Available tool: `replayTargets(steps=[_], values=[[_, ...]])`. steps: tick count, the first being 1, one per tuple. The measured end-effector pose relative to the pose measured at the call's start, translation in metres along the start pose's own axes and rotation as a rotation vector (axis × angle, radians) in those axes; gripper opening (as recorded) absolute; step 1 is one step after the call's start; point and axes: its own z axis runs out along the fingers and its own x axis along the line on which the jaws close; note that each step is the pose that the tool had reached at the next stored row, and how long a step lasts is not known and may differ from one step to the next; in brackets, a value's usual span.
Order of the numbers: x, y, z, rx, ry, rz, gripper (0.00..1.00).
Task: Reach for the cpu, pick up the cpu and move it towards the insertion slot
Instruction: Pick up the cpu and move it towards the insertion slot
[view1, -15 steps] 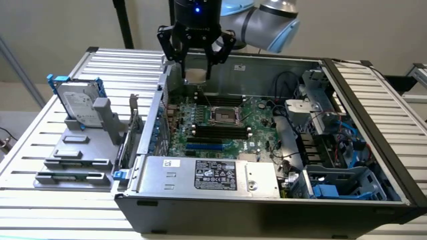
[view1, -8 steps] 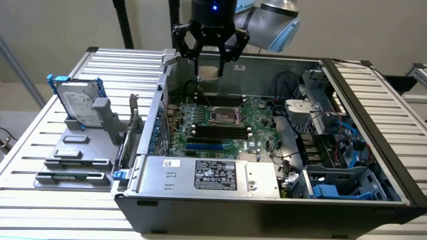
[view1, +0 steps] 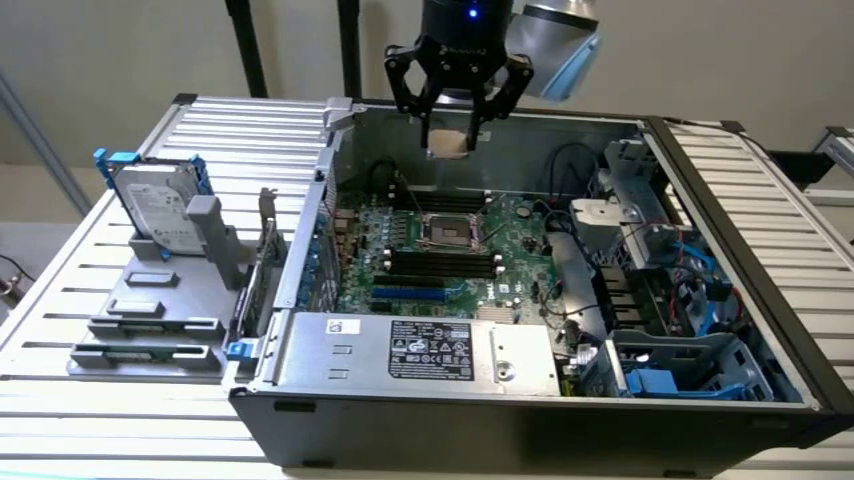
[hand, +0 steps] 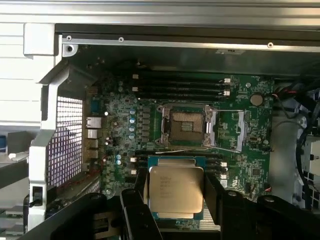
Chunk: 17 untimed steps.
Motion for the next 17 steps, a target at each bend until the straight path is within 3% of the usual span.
replayTargets(steps=[3, 8, 17], values=[[-0.009, 0.0033, 0.0001, 0.0053, 0.0, 0.002, 0.55], [-0.014, 0.009, 0.0008, 0.0185, -0.0002, 0.009, 0.55], [-0.014, 0.0155, 0.0011, 0.0189, -0.0007, 0.017, 0.55]])
